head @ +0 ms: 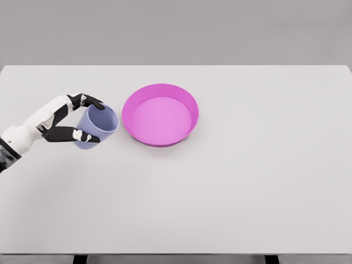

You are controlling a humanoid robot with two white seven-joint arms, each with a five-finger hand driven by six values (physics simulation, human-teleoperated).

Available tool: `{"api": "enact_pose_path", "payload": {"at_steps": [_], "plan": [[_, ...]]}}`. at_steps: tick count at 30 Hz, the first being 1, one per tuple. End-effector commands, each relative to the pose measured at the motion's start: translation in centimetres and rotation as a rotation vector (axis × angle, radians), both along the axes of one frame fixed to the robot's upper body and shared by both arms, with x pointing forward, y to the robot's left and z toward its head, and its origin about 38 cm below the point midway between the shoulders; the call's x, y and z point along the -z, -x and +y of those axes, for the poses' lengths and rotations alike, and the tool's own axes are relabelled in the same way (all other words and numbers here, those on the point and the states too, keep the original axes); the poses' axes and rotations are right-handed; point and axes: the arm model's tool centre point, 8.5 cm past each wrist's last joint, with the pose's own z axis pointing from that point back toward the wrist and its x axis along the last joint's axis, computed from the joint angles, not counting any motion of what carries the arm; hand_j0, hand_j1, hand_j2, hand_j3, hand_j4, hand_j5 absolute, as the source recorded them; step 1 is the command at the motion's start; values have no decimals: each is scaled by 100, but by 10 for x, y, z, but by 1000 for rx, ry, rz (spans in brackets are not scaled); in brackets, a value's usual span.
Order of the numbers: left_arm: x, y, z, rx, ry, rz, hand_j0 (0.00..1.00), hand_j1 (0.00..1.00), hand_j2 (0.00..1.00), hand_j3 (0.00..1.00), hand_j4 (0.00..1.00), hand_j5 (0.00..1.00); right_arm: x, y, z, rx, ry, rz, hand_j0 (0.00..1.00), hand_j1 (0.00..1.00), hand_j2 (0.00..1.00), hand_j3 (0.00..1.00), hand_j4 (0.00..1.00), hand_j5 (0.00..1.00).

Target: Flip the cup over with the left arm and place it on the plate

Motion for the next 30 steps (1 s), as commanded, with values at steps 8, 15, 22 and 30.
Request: {"api": "enact_pose_path", "payload": {"at_steps": [8, 15, 22, 30], "plan": [[4, -8, -23, 3, 111, -10, 51, 51, 51, 51, 51, 51, 0, 0, 0, 1, -1, 0, 100, 100, 100, 100, 100, 100], [15, -23, -44, 16, 155, 9, 51, 51, 51, 51, 51, 51, 0, 0, 0, -1, -1, 0, 100, 100, 100, 100, 100, 100], [16, -25, -58, 30, 202, 4, 51, 51, 51, 51, 51, 51, 0, -1, 0, -1, 1, -1, 100, 100, 100, 100, 100, 100], [18, -35, -83, 38, 301, 5, 51, 51, 51, 51, 51, 51, 0, -1, 0, 0, -1, -1, 100, 100, 100, 100, 100, 100]]}}
